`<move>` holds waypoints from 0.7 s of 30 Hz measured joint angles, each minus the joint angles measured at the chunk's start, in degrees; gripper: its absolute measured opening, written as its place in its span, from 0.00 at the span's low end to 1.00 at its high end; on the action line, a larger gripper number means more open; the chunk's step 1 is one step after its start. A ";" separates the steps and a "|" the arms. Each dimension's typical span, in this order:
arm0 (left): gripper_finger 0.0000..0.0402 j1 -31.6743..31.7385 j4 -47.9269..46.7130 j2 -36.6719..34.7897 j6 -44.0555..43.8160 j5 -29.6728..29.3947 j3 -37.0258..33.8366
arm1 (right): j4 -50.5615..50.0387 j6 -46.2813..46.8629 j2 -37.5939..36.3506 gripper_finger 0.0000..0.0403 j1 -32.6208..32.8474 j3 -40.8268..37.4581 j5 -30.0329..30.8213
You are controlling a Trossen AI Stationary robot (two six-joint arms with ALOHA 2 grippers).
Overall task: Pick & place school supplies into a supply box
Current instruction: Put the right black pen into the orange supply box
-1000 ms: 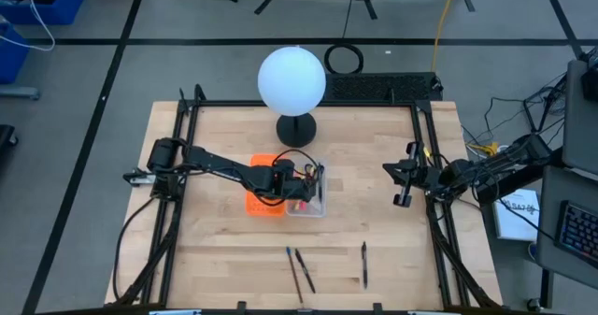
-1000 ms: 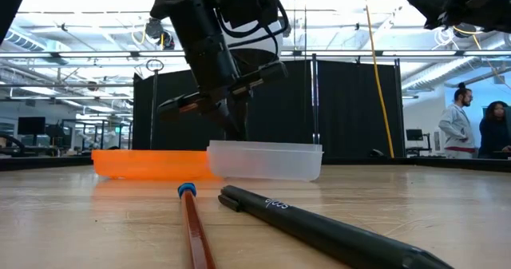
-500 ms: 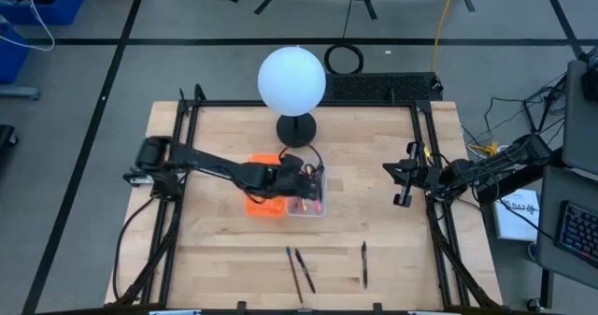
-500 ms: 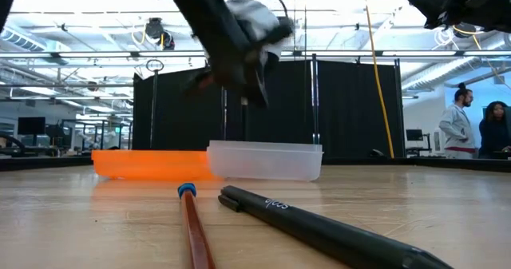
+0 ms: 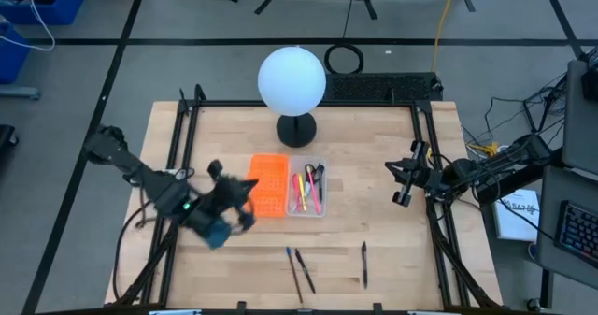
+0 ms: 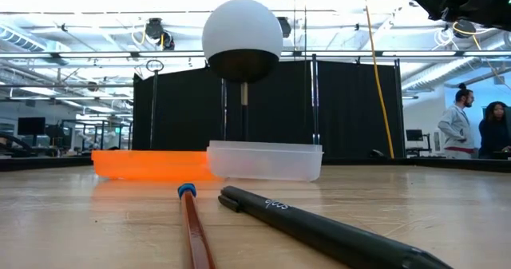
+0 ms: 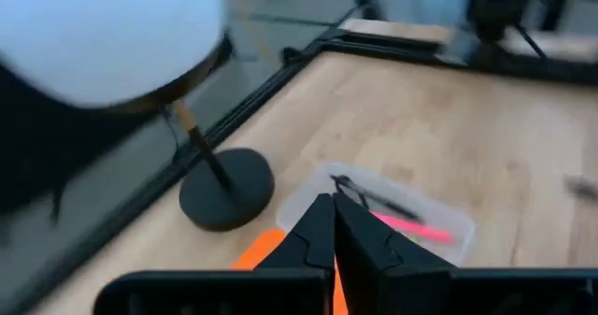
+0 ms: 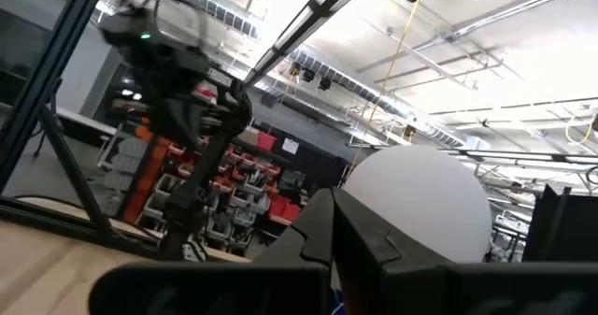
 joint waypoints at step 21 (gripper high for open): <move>0.01 7.00 81.38 -34.09 53.67 39.98 -58.16 | -1.35 3.75 0.09 0.00 0.00 0.01 -0.20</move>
